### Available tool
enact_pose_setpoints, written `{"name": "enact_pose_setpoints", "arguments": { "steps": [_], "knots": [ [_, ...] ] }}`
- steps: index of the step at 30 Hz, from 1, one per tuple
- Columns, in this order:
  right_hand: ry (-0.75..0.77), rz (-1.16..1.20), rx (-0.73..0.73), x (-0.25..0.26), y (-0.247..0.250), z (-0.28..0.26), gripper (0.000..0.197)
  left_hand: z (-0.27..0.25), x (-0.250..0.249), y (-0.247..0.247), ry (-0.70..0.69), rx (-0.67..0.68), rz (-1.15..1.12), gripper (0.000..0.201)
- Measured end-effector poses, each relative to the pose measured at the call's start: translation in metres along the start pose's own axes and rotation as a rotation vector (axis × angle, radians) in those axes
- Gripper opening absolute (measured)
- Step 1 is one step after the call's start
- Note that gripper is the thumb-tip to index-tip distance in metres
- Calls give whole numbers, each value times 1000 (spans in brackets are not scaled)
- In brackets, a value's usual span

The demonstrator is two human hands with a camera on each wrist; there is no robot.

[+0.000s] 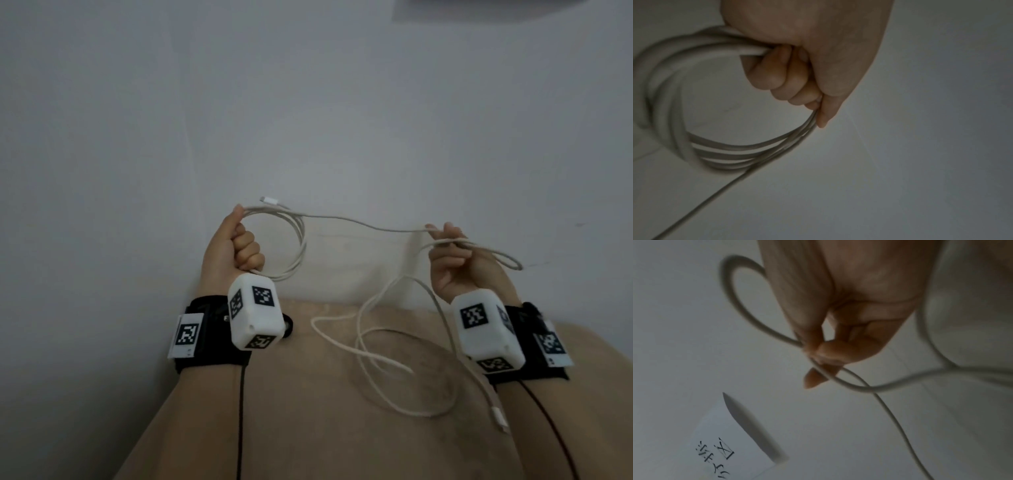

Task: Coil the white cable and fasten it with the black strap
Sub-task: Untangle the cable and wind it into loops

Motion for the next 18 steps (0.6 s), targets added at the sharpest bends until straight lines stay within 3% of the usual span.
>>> {"name": "enact_pose_setpoints", "arguments": {
  "steps": [2,5,8,11,13,15,18],
  "knots": [
    [-42,-28,-87,-3,7,-3,61,-1,-5,-1,-22,22,-9,63],
    [-78,-4,-337,-9,16,-2,25,-4,-3,-10,-16,68,56,57],
    [-36,54,-479,-16,19,-4,22,-6,4,-17,-14,61,159,48],
    [14,24,-512,-11,22,-12,23,-8,8,-17,-44,25,263,47],
    [-34,-124,-491,-2,20,-17,30,-9,9,-17,-63,3,313,47],
    [-37,-375,-560,9,20,-20,40,-11,9,-18,-84,-6,355,47],
    [61,-906,-729,24,9,-23,20,-13,9,-23,-97,9,411,46]
  ]
}}
Point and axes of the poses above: each hand's wrist, its own z-axis towards the middle knuckle, its own y-axis out of the back of the hand, x = y × z, the point moved 3 cm from there along z, towards the middle knuckle, and after that the axes turned 15 degrees about -z, right-handed, at the moved point
